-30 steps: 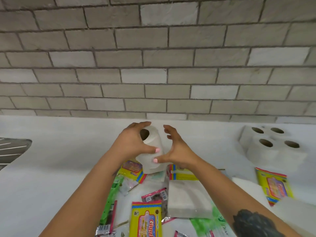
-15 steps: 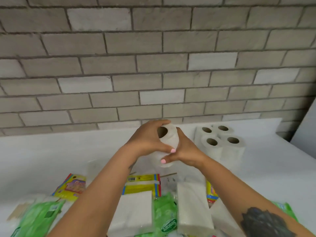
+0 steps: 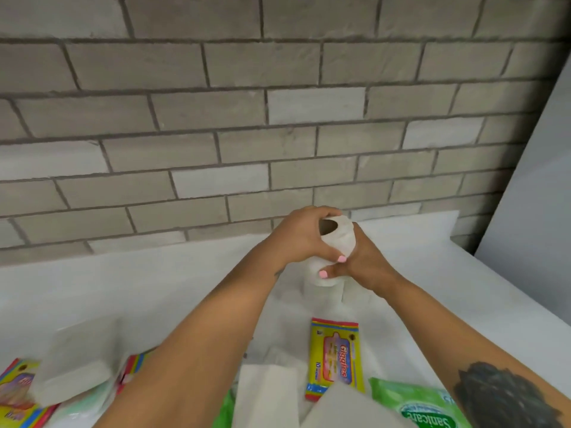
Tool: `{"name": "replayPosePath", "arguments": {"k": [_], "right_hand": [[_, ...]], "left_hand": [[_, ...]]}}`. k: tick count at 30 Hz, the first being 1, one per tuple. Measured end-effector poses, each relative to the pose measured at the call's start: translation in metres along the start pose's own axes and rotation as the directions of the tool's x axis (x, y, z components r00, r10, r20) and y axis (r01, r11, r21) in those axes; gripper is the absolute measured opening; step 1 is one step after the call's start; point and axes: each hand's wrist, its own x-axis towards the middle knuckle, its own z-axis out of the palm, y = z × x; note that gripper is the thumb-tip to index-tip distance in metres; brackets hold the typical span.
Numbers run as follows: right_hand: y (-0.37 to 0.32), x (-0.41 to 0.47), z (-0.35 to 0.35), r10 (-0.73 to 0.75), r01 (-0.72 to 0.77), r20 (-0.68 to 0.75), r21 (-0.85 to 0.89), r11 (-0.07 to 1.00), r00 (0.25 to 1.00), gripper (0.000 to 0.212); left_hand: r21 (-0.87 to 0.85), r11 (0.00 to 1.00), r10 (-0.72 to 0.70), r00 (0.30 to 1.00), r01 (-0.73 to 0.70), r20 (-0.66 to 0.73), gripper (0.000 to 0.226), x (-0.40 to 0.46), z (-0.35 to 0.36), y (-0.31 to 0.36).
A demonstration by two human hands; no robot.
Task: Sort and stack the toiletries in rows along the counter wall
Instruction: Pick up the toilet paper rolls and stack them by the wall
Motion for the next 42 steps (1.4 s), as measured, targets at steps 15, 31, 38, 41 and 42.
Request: {"name": "replayPosePath", "arguments": {"k": [15, 31, 38, 41, 42], "right_hand": [[0.063, 0.063, -0.058, 0.051, -0.049, -0.073, 0.022, 0.999, 0.996, 0.105], [0.088, 0.070, -0.049, 0.054, -0.058, -0.067, -0.068, 0.996, 0.996, 0.108], [0.080, 0.064, -0.046, 0.025, -0.029, -0.067, -0.050, 0.998, 0.997, 0.085], [0.077, 0.060, -0.044, 0.034, -0.040, -0.083, -0.065, 0.997, 0.996, 0.091], [0.075, 0.059, -0.044, 0.039, -0.045, -0.088, -0.066, 0.997, 0.995, 0.092]], "left_hand": [[0.064, 0.998, -0.018, 0.997, 0.014, 0.073, 0.080, 0.103, 0.047, -0.004], [0.210, 0.978, -0.034, 0.987, 0.000, 0.159, 0.093, 0.113, 0.058, -0.015], [0.250, 0.968, -0.049, 0.979, -0.002, 0.199, 0.098, 0.113, 0.057, -0.021], [0.362, 0.932, -0.062, 0.971, -0.027, 0.233, 0.100, 0.113, 0.056, -0.019], [0.374, 0.927, -0.063, 0.971, -0.030, 0.232, 0.101, 0.112, 0.056, -0.018]]}}
